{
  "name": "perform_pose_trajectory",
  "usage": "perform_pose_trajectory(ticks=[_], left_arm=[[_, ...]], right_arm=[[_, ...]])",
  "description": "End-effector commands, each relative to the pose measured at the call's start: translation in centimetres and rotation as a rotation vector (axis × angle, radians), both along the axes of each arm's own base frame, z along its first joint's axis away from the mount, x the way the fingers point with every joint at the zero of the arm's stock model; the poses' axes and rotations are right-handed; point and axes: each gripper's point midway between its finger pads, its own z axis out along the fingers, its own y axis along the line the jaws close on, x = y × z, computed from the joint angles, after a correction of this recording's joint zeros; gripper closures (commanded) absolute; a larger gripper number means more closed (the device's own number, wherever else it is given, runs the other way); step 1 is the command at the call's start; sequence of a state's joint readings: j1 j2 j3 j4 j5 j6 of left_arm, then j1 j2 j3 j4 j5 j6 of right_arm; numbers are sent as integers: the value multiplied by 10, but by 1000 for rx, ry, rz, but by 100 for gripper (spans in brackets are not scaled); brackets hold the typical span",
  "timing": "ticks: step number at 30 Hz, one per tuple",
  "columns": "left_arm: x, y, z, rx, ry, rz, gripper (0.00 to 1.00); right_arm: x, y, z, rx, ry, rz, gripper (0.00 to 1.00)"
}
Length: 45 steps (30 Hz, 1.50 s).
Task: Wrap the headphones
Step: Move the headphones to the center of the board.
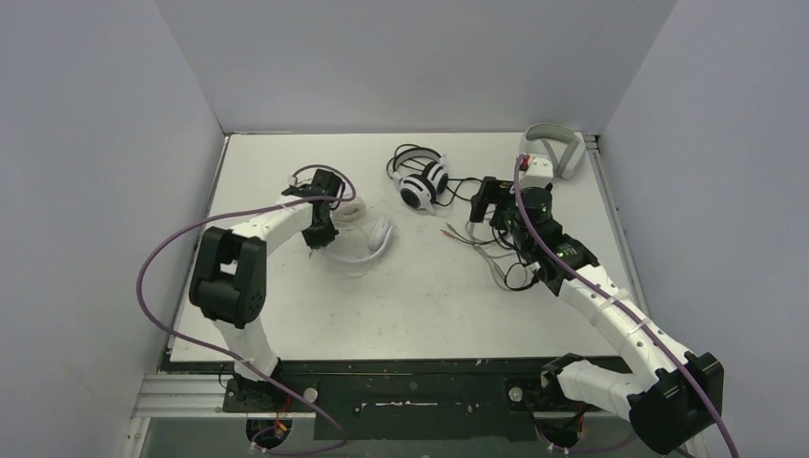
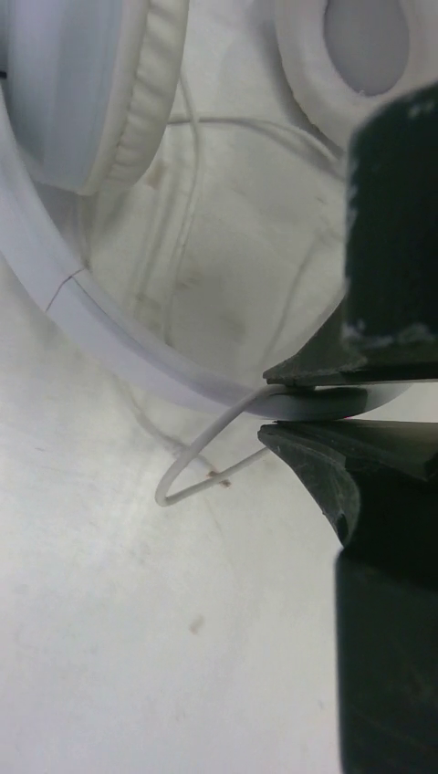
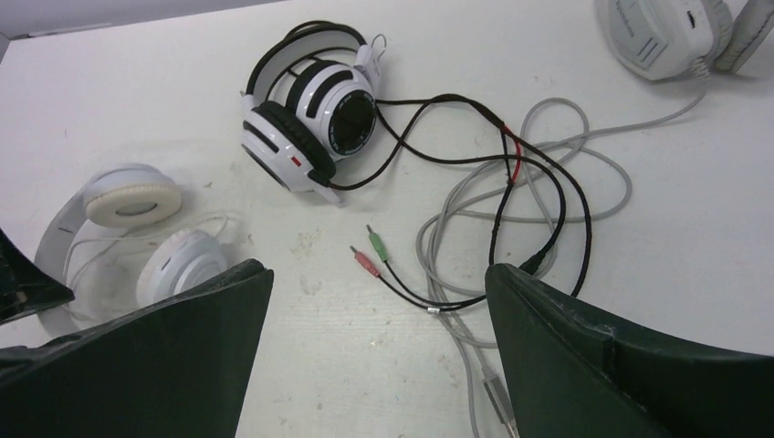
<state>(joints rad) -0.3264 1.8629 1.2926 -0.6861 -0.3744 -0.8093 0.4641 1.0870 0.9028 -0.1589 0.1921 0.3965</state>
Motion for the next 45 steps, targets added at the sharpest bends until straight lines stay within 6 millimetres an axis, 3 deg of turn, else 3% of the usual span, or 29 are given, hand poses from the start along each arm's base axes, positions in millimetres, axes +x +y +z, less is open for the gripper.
perform_pose_trajectory(ticks=[1, 6, 8, 13, 18, 21, 24, 30, 34, 39, 41, 45], left_arm=[[-52, 2, 34, 4, 69, -373, 100], [-85, -38, 49, -130, 20, -693, 98], [-94, -66, 53, -183, 4, -800, 98], [-100, -135, 63, -217, -98, -989, 96], [-98, -179, 50, -192, -70, -1120, 90], [-91, -194, 45, -228, -87, -1143, 73], [-83, -195, 48, -210, -121, -1129, 53], [-84, -173, 66, -139, -156, -1046, 41], [-107, -162, 84, -126, -201, -1000, 40], [-136, -157, 82, -162, -228, -847, 50], [-141, -155, 74, -184, -241, -801, 57], [-135, -152, 63, -185, -249, -709, 59]], right_arm=[[-11, 9, 2, 32, 2, 67, 10], [-19, 31, -15, 40, 62, 192, 11], [-23, 40, -22, 49, 88, 240, 12], [-34, 58, -34, 57, 101, 347, 11], [-50, 71, -53, 38, 124, 429, 2], [-60, 66, -65, 69, 120, 420, 0], [-67, 60, -69, 93, 104, 404, 0], [-82, 50, -80, 103, 109, 384, 0], [-86, 43, -80, 90, 99, 368, 0], [-86, 37, -74, 74, 77, 348, 1], [-85, 37, -72, 69, 70, 346, 1], [-81, 37, -69, 55, 73, 343, 2]])
